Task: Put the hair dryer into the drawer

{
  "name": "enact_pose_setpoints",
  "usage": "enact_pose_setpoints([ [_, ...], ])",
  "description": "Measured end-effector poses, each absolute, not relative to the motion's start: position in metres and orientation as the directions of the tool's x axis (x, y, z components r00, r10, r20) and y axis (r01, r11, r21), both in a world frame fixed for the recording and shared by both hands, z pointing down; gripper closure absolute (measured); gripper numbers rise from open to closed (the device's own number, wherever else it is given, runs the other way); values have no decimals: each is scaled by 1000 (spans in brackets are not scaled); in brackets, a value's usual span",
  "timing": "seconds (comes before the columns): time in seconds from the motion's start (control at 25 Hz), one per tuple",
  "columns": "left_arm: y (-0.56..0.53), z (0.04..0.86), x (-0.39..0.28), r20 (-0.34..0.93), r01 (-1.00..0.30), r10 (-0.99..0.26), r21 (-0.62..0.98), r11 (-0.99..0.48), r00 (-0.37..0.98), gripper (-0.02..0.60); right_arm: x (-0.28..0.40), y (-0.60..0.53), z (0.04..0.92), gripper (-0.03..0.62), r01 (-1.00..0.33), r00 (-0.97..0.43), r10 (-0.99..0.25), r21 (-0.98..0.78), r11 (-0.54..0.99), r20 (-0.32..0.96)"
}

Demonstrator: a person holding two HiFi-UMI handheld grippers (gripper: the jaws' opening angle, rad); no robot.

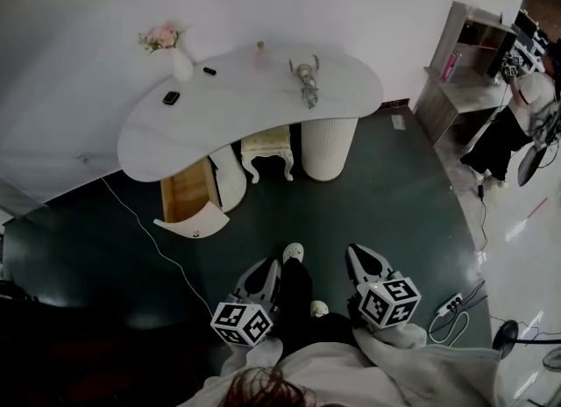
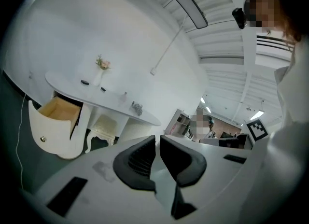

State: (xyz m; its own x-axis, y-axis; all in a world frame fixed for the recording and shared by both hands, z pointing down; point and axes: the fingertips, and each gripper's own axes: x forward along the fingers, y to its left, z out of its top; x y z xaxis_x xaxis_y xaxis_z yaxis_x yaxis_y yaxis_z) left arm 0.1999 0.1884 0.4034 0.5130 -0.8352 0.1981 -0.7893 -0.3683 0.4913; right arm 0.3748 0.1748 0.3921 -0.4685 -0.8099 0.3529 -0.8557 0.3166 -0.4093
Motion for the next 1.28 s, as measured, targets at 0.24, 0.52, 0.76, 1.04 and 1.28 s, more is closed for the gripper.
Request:
enact_pose_setpoints([
  [0.24,118,395,192,197,-785,-827,486,-383,526,545,367,110,386,545,-857,-463,-812,-413,309,355],
  [0.52,31,380,174,186,-779,-820,479,-405,541,545,343,32,371,545,-859,-463,-817,-402,317,343],
  [0.76,-29,374,163,179,-767,-809,479,-426,561,545,328,-22,362,545,-865,-451,-825,-393,311,340],
  [1.04,-84,374,154,173,-751,-787,475,-460,592,545,321,-76,362,545,-876,-418,-844,-395,276,338],
  [1.28,-121,380,146,177,-741,-772,472,-478,611,545,311,-110,368,545,-879,-404,-850,-399,259,337],
])
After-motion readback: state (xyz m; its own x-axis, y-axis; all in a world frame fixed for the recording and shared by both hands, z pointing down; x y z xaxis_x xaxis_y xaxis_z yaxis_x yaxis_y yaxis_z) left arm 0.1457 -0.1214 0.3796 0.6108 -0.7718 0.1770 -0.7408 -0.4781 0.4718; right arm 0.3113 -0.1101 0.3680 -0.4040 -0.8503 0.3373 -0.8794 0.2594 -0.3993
